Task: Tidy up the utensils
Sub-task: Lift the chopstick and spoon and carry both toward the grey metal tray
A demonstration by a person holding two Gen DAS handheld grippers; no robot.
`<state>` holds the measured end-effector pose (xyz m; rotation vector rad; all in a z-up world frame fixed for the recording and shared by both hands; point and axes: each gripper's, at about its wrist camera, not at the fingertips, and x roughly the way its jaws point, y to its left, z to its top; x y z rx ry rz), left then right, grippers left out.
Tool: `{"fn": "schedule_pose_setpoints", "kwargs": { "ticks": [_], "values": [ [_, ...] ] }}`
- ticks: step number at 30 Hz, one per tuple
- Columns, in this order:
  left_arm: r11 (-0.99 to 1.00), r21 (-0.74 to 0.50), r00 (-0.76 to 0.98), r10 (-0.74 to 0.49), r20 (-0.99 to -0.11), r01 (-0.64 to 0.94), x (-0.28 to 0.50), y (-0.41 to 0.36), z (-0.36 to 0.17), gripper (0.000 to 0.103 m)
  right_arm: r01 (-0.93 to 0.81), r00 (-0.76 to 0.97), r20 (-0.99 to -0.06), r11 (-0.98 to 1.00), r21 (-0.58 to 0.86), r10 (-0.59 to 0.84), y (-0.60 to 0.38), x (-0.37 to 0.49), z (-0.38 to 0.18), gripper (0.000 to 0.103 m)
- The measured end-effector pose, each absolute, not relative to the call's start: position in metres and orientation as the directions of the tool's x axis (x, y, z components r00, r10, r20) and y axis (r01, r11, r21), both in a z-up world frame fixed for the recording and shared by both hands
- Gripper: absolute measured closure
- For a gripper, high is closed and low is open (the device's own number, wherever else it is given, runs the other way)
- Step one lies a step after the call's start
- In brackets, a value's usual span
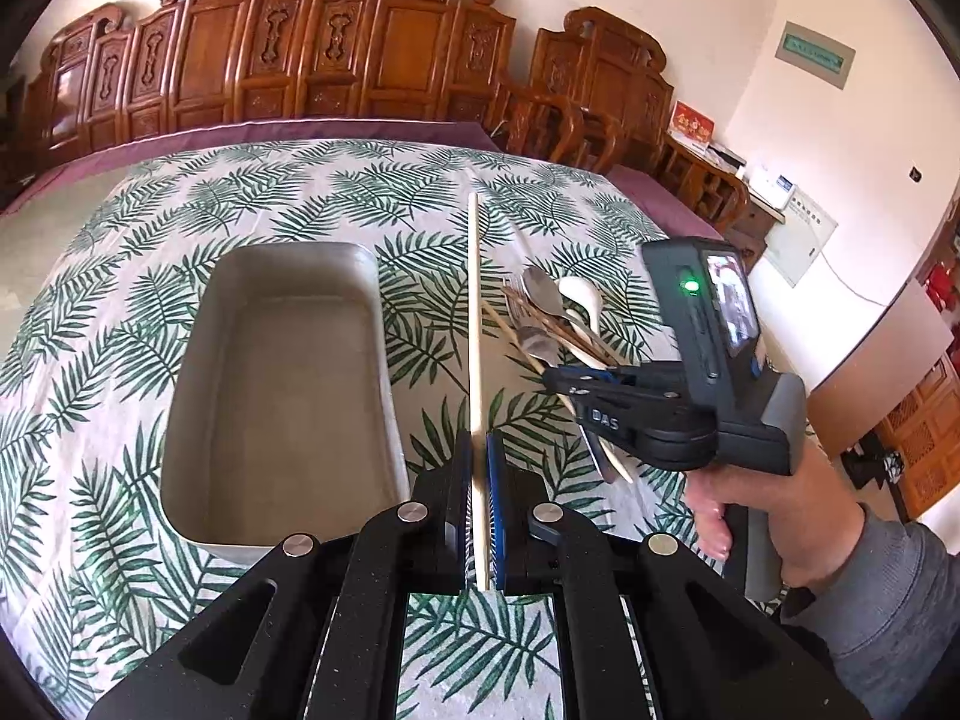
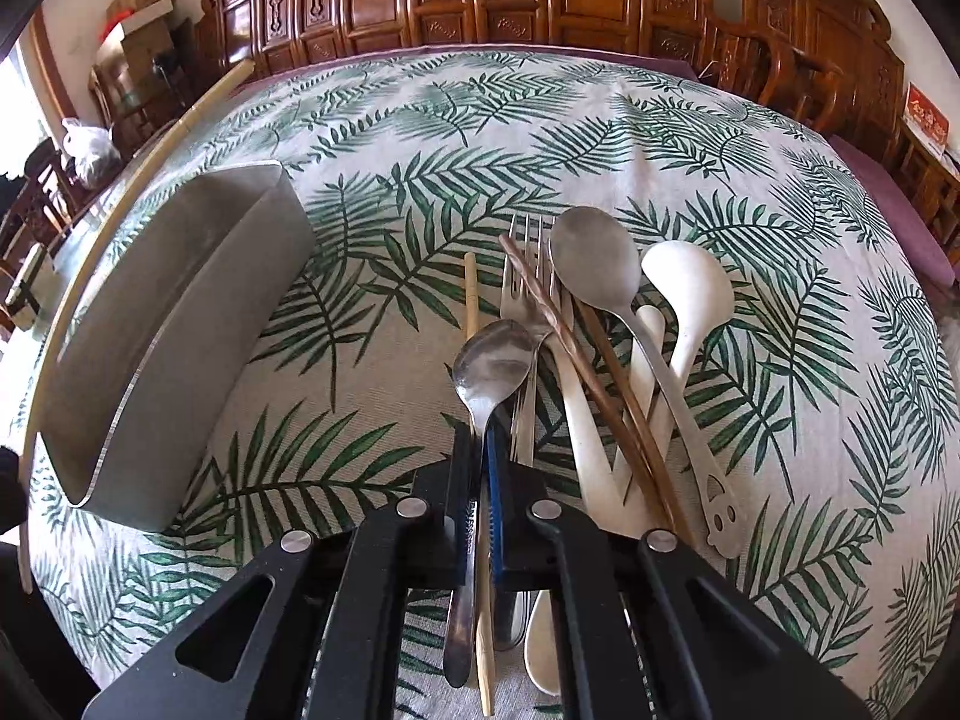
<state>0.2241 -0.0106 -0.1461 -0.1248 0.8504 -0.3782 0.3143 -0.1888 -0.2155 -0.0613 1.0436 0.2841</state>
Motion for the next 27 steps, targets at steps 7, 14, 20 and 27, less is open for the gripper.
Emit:
{"fn": "schedule_pose_setpoints", "kwargs": {
  "ticks": [7,14,20,27],
  "values": [
    [0.935,-0.254,0.623,-0.355,-0.697,0.249,0.226,0.003,-0.141,0.099,-0.272,0.502,-0.834,0.957,0.098,0.229,-0.190,0.308,-0.194,0.097],
    [0.938,-0.256,0.629,-0.348,-0.695,0.236,0.227,0.011,-0.140,0.099,-0.257,0.457,-0.864,0.962,0.098,0.210,-0.188,0.314,-0.214,0.097],
    [0.937,-0.254,0.627,-0.350,-0.696,0.241,0.227,0.008,-0.141,0.099,-0.230,0.455,-0.861,0.964,0.134,0.228,-0.194,0.317,-0.218,0.097],
    [0.937,-0.254,0.628,-0.350,-0.695,0.241,0.227,0.009,-0.141,0.099,-0.230,0.472,-0.853,0.965,0.125,0.223,-0.195,0.321,-0.212,0.097]
  ]
}}
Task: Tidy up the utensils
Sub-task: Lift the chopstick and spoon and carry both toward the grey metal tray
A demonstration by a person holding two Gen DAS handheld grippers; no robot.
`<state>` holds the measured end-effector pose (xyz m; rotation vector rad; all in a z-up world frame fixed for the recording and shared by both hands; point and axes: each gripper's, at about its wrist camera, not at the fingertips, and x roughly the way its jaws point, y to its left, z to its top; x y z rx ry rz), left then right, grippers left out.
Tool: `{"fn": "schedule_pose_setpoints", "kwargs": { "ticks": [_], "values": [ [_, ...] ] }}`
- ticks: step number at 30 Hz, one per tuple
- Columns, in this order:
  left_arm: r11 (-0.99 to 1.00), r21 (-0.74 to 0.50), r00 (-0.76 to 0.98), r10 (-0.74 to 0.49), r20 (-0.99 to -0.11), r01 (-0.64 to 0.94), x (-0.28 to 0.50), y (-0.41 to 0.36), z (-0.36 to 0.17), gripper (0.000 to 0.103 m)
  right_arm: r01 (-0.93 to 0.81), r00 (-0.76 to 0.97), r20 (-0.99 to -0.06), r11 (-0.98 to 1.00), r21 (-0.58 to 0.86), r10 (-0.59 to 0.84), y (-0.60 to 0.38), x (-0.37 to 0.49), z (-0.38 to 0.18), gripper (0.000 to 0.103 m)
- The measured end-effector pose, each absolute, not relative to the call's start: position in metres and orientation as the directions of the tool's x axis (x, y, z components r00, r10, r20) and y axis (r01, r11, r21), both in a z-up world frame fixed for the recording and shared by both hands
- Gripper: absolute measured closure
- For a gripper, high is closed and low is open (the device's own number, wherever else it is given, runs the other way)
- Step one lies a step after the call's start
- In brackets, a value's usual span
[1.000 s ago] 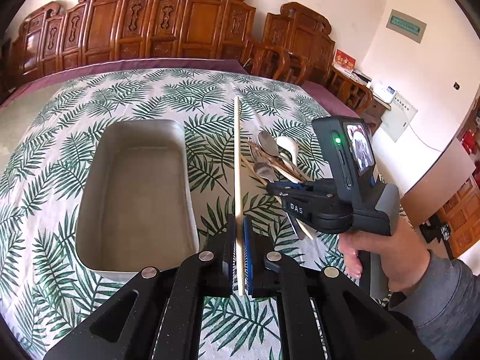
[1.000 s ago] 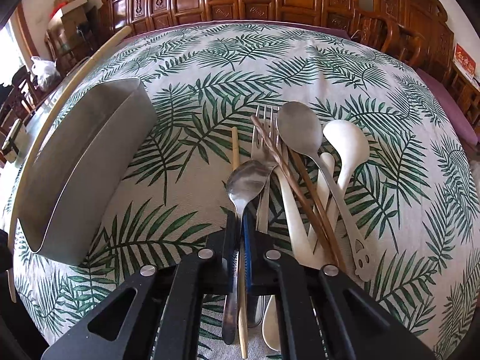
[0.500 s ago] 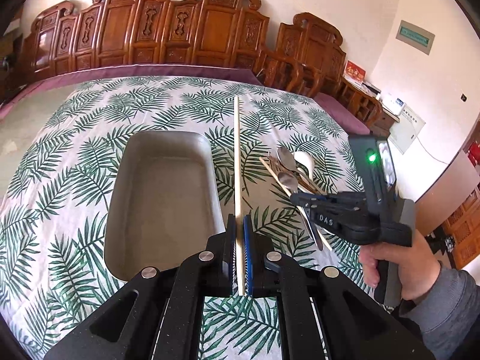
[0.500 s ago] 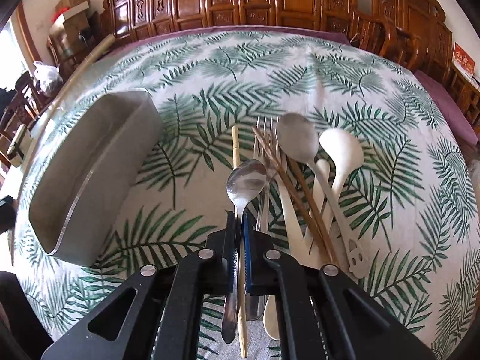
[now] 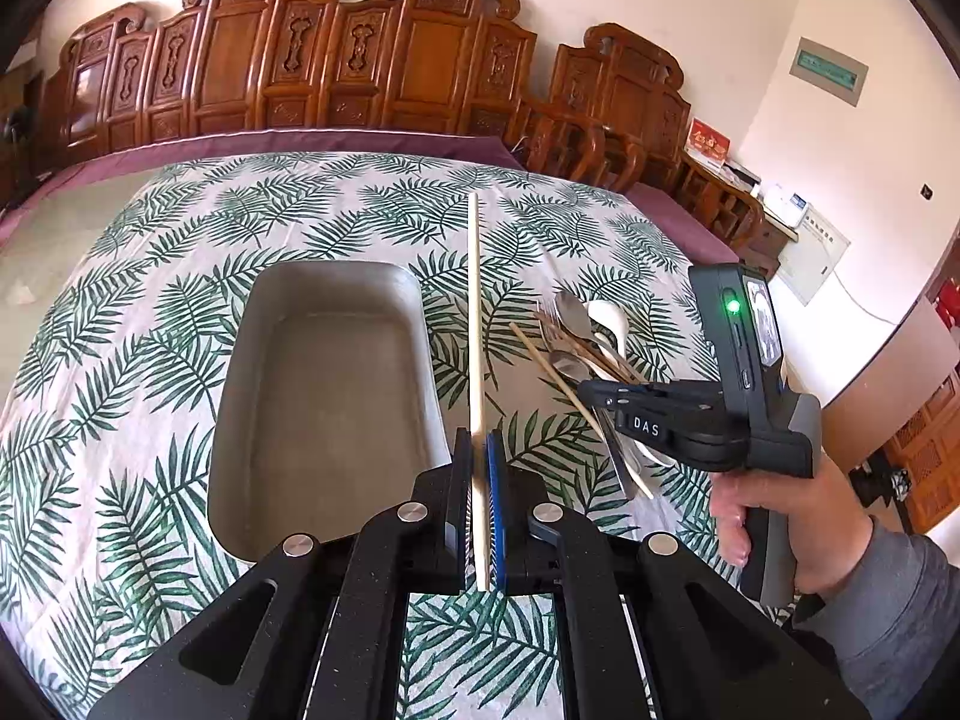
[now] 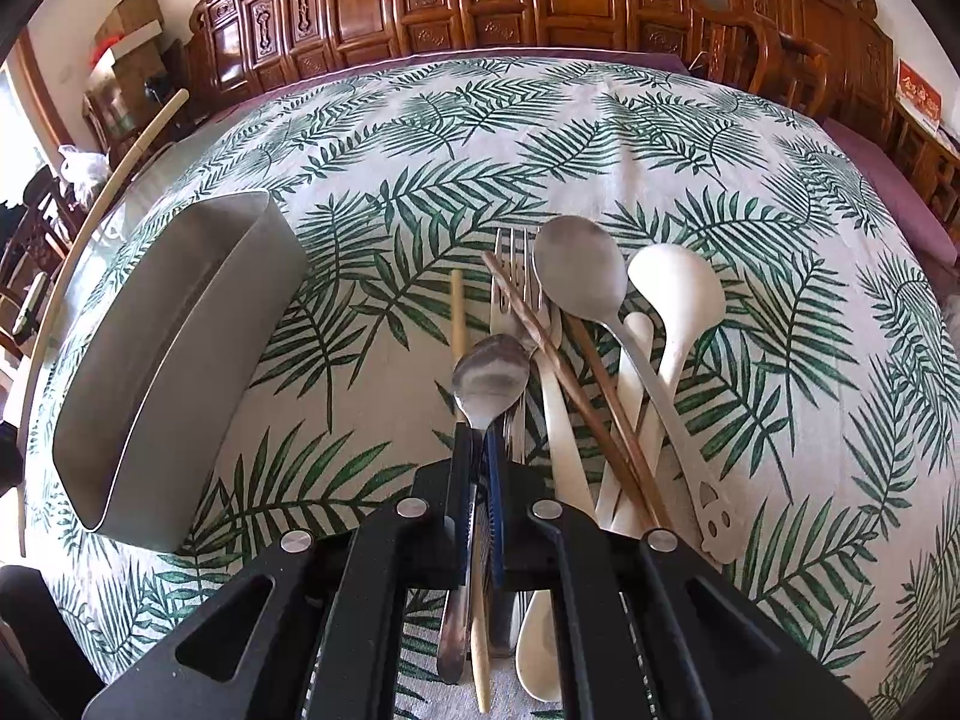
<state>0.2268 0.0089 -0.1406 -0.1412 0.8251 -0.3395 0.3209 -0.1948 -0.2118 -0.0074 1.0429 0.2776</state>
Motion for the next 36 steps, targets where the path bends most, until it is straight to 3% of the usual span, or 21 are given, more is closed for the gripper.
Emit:
{"fn": "schedule_pose_setpoints", "kwargs": {
  "ticks": [17,36],
  "values": [
    [0.938,-0.252,0.636,-0.347,-0.689,0.238,0.226,0.012,-0.139,0.099,-0.239,0.491,-0.841,0.964,0.120,0.226,-0.192,0.320,-0.208,0.099],
    [0.961,-0.249,0.586,-0.269,-0.764,0.117,0.259,0.062,-0.167,0.099,-0.419,0.567,-0.721,0.893,0.164,0.398,-0.138,0.296,-0.115,0.101]
  ]
}}
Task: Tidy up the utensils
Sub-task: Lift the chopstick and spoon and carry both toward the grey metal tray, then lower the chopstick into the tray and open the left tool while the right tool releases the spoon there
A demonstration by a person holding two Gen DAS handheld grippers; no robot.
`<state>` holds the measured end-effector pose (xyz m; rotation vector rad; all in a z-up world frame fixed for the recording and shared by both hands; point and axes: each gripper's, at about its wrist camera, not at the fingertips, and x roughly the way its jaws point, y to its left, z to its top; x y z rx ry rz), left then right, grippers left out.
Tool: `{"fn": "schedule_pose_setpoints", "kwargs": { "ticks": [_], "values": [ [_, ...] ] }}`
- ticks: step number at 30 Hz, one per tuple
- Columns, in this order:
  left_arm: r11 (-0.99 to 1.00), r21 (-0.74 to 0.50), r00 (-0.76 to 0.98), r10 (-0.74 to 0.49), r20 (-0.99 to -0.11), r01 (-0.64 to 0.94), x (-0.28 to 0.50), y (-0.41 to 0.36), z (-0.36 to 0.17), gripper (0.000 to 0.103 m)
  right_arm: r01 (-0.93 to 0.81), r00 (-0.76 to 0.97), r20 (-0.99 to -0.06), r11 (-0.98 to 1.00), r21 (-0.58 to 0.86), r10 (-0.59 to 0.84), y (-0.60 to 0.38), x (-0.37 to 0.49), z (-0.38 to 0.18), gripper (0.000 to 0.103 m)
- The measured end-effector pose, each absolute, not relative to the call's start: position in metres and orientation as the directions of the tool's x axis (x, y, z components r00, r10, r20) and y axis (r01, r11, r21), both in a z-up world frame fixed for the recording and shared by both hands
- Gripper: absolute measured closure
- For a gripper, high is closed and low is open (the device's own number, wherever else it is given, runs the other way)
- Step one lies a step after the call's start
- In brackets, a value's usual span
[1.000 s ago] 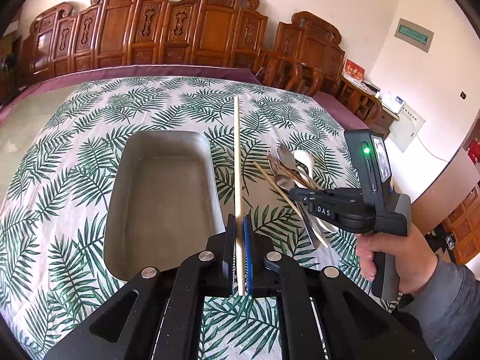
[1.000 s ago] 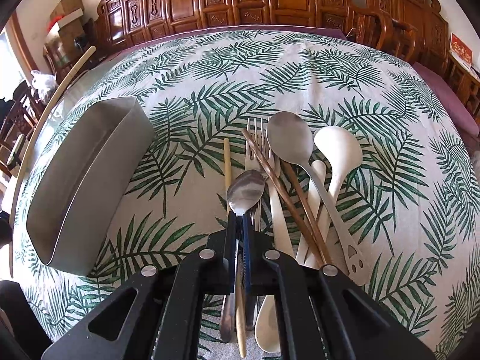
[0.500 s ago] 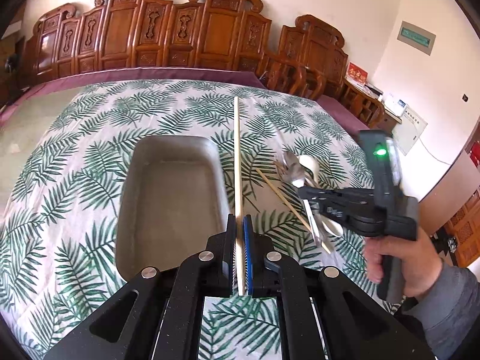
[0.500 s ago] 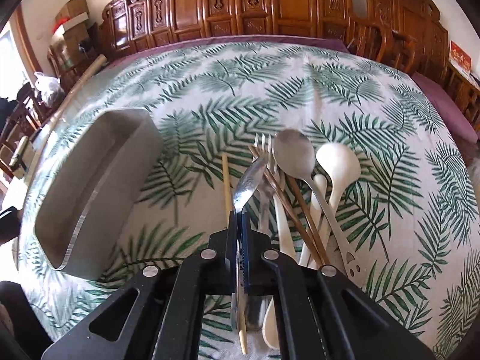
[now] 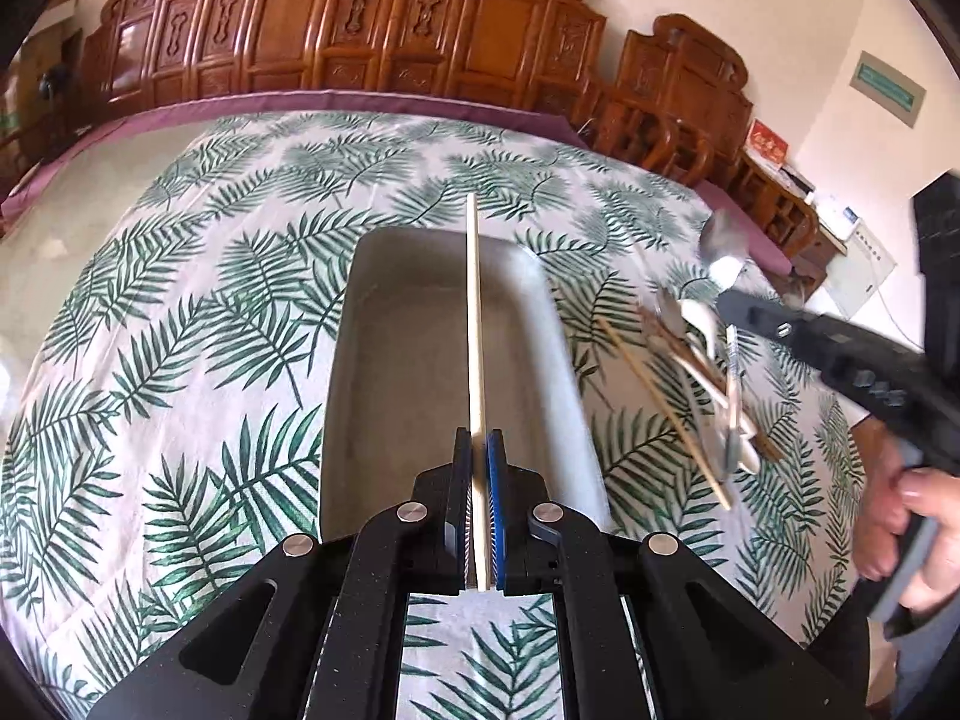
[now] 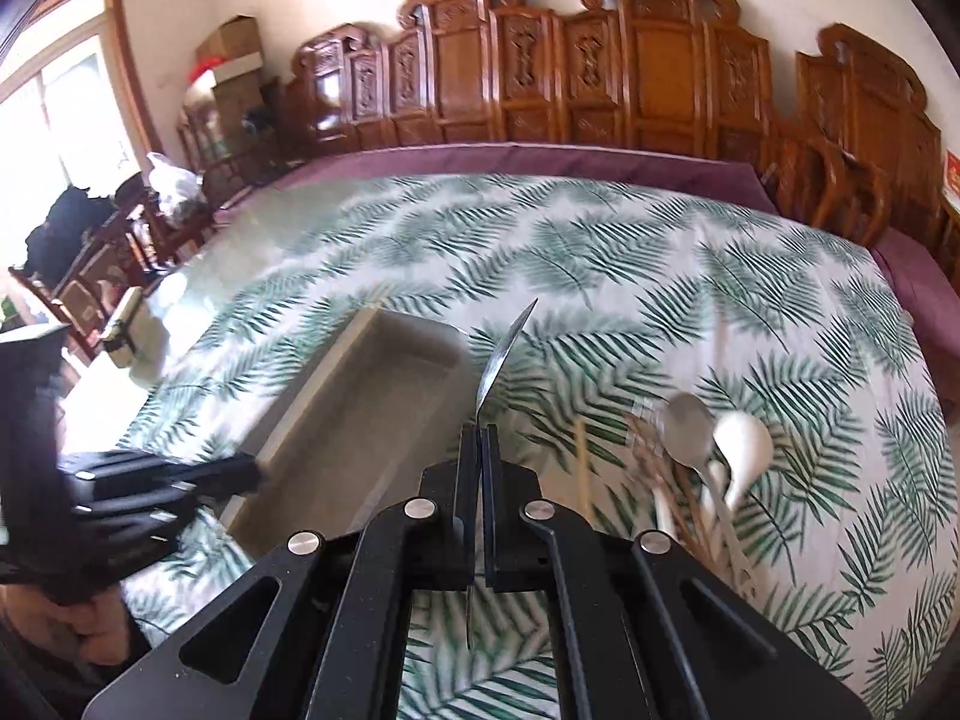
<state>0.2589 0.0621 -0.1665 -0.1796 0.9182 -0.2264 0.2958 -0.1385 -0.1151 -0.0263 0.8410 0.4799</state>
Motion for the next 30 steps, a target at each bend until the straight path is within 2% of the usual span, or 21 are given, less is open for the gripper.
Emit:
{"fn": "schedule_pose_setpoints", "kwargs": {
  "ticks": [7,19,24,30],
  "values": [
    [0.965,-0.248,0.550,-0.255,-0.795,0.089,0.278,0.066,-0.184,0.099,-0.464,0.539,-0.713,0.864,0.193,0.449,-0.107,0.295,-0.108,0.101],
    [0.969,-0.242,0.614,-0.215,-0.759,0.040,0.273,0.094,-0.160,0.099,-0.476,0.493,-0.699,0.833,0.281,0.518,-0.070,0.316,-0.121,0.101],
    [0.973,-0.230,0.637,-0.189,-0.748,0.018,0.272,0.106,-0.153,0.091,-0.480,0.456,-0.726,0.829,0.286,0.515,-0.052,0.323,-0.143,0.100],
    [0.974,-0.225,0.642,-0.176,-0.746,0.005,0.272,0.111,-0.153,0.089,-0.482,0.392,-0.780,0.831,0.278,0.488,-0.039,0.320,-0.183,0.100]
  ]
}}
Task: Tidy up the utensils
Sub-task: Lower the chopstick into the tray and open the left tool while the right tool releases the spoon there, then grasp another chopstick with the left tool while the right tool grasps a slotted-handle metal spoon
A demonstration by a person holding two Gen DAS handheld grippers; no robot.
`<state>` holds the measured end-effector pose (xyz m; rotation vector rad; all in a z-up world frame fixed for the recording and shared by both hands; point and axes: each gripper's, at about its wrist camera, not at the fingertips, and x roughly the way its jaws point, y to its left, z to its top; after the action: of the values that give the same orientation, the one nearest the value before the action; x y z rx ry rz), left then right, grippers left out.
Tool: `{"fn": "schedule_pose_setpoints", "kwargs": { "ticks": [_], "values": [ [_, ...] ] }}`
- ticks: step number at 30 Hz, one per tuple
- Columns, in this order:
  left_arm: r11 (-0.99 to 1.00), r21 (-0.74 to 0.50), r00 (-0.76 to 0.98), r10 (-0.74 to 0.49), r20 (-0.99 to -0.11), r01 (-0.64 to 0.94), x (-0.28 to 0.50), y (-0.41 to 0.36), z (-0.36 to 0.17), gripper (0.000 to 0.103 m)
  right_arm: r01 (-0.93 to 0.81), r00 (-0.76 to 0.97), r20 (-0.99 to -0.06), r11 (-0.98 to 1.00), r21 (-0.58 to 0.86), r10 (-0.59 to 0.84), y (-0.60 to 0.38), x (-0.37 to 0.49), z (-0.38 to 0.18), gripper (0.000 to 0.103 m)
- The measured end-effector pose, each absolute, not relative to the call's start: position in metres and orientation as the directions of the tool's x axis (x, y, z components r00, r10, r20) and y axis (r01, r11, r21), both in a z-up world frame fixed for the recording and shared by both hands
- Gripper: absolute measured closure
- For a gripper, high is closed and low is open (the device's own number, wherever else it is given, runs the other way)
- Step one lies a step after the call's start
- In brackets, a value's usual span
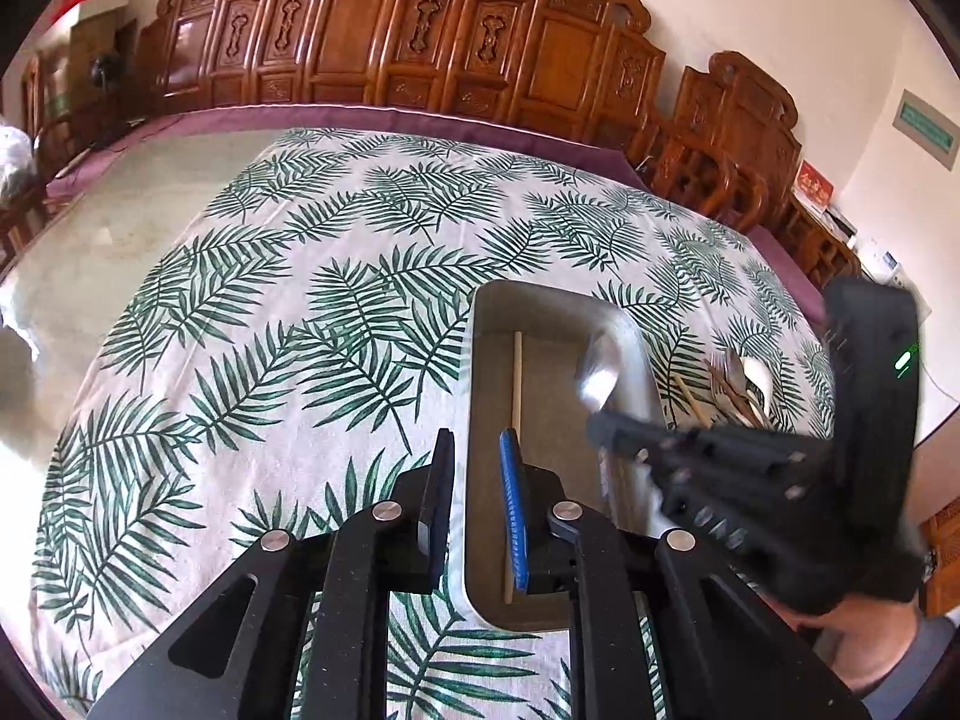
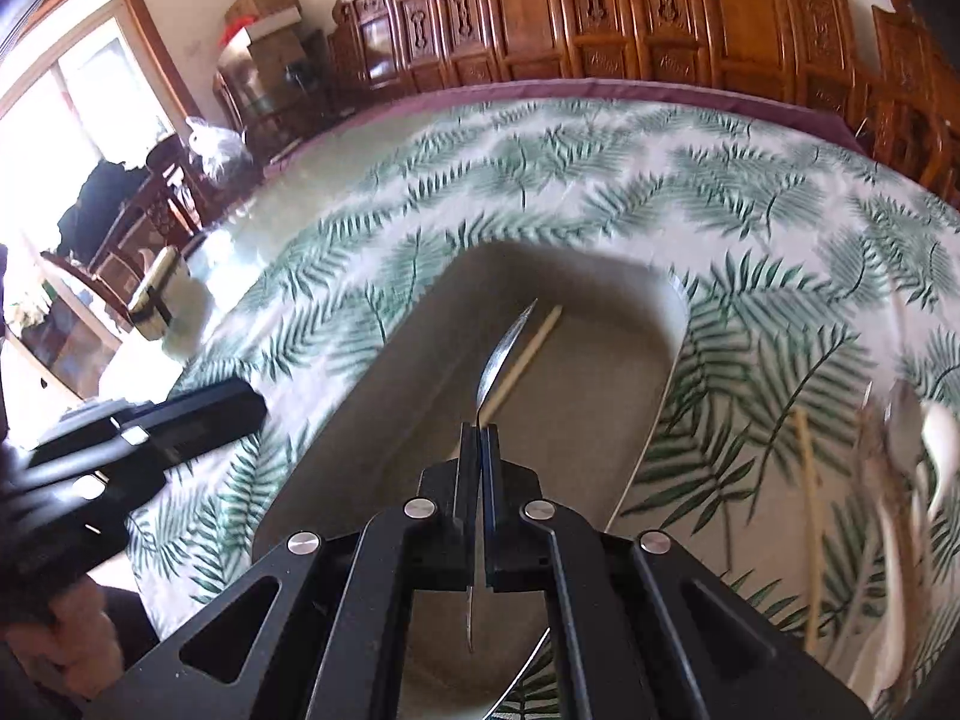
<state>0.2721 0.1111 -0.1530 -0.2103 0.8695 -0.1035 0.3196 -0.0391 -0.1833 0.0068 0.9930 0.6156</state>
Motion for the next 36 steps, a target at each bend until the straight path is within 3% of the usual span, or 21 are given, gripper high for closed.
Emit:
{"fn": "schedule_pose_setpoints", "kwargs": {
  "ticks": [8,17,19,20,21,26,29,36],
  "values": [
    [0.976,-0.218,0.643,-0.174,-0.746,0.011,0.272,0.107,-0.154,0.087,-0.502,0.383,-0.791,0.827,0.254,0.476,-0.037,0.312,-0.189,0.097],
    [0.975,-0.220,0.648,-0.184,-0.739,0.027,0.270,0.096,-0.153,0.079,-0.526,0.456,-0.744,0.822,0.218,0.489,-0.075,0.292,-0.147,0.097],
    [0.976,-0.212,0.650,-0.188,-0.736,0.043,0.268,0.087,-0.153,0.071,-0.507,0.487,-0.735,0.838,0.203,0.472,-0.102,0.286,-0.137,0.097],
    [0.977,-0.206,0.652,-0.191,-0.734,0.054,0.267,0.082,-0.152,0.055,-0.498,0.499,-0.735,0.846,0.192,0.460,-0.112,0.285,-0.134,0.097],
    [0.978,-0.201,0.656,-0.192,-0.730,0.063,0.266,0.078,-0.151,0.046,-0.482,0.519,-0.734,0.859,0.171,0.437,-0.129,0.282,-0.131,0.097],
    [0.978,-0.171,0.656,-0.205,-0.726,0.117,0.259,0.051,-0.149,0.043,-0.405,0.586,-0.743,0.911,0.077,0.323,-0.197,0.282,-0.132,0.095],
    [0.978,-0.149,0.659,-0.208,-0.723,0.145,0.254,0.033,-0.147,0.039,-0.357,0.606,-0.748,0.933,0.047,0.269,-0.231,0.290,-0.141,0.089],
    [0.970,-0.148,0.638,-0.239,-0.732,0.193,0.242,-0.002,-0.150,0.036,-0.329,0.587,-0.764,0.941,0.077,0.268,-0.270,0.317,-0.182,0.083]
  ]
}}
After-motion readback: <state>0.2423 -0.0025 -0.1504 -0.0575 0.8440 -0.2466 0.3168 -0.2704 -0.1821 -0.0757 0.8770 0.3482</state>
